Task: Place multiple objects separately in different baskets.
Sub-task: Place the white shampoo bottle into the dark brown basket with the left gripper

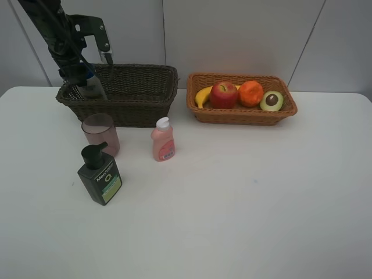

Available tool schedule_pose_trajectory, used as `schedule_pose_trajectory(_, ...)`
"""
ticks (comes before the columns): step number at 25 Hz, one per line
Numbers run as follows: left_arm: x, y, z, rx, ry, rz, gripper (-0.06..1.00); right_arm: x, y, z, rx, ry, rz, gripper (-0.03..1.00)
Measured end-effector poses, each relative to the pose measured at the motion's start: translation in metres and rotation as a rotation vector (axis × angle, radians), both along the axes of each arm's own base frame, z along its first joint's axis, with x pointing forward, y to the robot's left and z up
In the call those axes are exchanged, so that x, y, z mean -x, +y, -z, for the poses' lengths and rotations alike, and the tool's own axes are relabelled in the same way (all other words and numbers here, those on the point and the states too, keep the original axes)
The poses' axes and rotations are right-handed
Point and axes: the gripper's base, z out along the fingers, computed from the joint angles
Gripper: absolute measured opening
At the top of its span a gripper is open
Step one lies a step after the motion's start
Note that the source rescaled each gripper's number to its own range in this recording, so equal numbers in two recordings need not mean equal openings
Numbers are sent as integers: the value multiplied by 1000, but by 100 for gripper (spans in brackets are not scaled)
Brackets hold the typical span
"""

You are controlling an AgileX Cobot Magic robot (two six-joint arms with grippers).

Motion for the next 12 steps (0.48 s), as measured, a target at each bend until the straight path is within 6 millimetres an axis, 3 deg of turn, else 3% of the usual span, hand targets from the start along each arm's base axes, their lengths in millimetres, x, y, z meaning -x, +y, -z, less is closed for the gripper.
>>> schedule_pose_trajectory(7, 2, 0, -3, 0, 22, 5, 94, 0, 0, 0, 0, 0, 0, 100)
schedule_pose_trajectory(12, 6, 1, -17, 4, 7, 1, 94, 0, 0, 0, 0, 0, 0, 100)
